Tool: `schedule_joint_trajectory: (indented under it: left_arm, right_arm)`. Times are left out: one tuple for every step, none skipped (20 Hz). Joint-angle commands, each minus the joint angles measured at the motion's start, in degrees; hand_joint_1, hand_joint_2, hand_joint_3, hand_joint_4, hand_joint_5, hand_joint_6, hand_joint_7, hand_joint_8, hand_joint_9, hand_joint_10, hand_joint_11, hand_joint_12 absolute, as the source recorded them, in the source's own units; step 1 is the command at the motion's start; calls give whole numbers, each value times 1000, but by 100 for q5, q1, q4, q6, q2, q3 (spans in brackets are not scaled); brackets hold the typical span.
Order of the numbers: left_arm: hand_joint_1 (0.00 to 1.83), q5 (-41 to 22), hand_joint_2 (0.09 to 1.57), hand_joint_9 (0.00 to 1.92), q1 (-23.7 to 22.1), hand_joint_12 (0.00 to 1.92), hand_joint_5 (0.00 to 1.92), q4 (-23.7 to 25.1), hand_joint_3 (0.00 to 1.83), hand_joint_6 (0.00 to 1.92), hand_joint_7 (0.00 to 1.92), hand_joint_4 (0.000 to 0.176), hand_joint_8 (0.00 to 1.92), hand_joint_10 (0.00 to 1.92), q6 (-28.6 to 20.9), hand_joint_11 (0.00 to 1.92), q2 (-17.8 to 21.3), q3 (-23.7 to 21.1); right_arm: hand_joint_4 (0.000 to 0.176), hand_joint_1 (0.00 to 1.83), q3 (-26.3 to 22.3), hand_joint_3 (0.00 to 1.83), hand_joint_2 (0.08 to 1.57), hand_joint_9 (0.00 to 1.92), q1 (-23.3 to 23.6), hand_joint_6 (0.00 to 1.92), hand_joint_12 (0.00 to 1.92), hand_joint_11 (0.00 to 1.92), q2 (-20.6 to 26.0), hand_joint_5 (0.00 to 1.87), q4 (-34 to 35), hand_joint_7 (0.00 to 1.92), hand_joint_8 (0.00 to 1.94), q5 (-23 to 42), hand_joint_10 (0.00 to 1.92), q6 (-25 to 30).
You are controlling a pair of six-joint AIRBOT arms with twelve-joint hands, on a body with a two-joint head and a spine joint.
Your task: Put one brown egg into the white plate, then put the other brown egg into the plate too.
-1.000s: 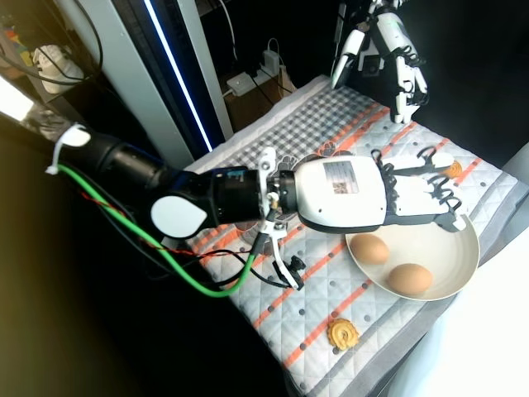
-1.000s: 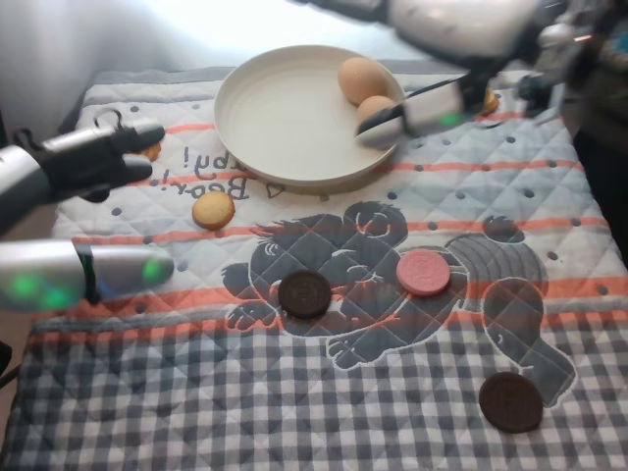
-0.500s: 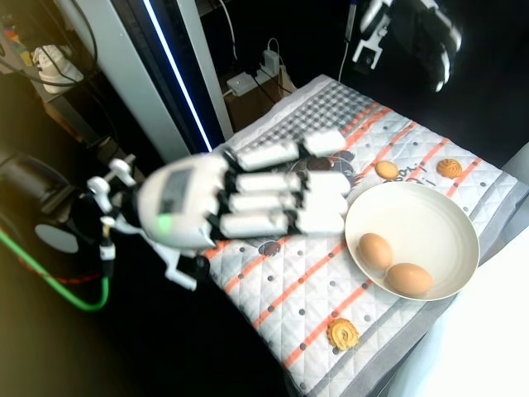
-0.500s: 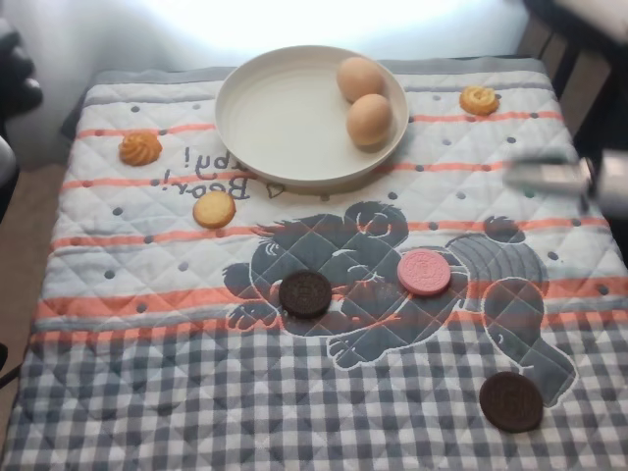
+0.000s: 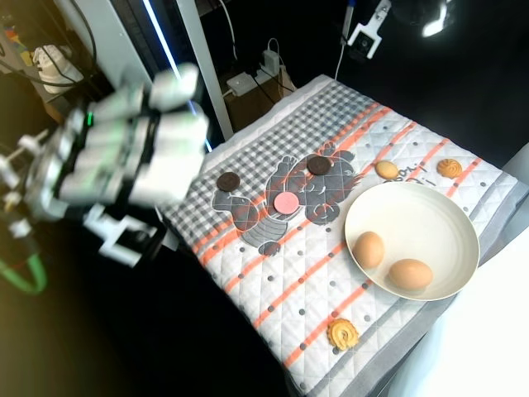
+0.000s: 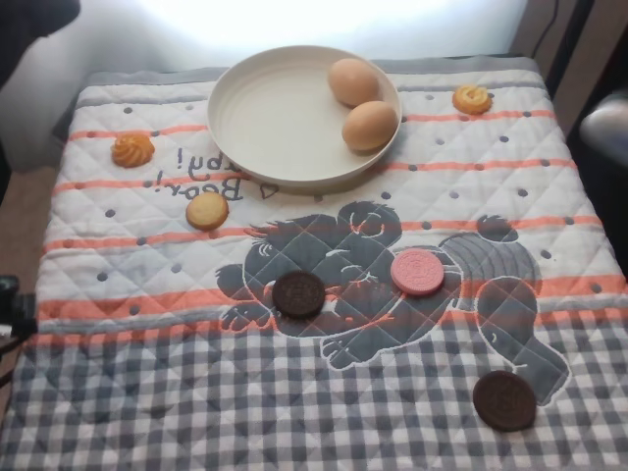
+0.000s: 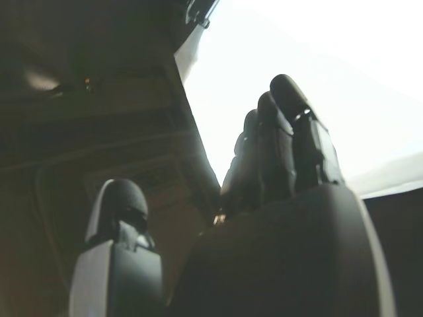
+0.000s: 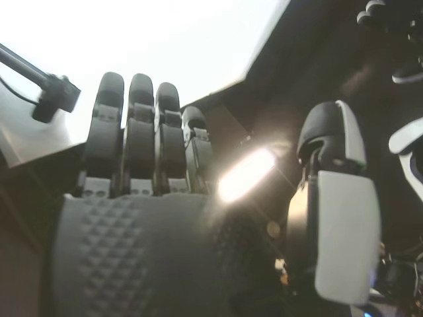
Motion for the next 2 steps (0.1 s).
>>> schedule_joint_trajectory:
  left_arm:
    - [287, -727, 1194, 406, -224, 966, 265, 82, 2, 19, 354, 0, 9, 24, -211, 63, 73, 1]
    - [309, -728, 1228, 506, -449, 1178, 490, 181, 6, 141, 461, 0, 22, 47, 3, 109, 139, -75]
  right_arm:
    - [29, 89, 32, 23, 1326, 266, 195, 162, 402, 201, 76, 249, 309, 100, 12, 702, 1, 15]
    - [0, 52, 10, 1, 1397, 466, 301, 40, 652, 233, 178, 456, 302, 440, 34, 704, 33, 15]
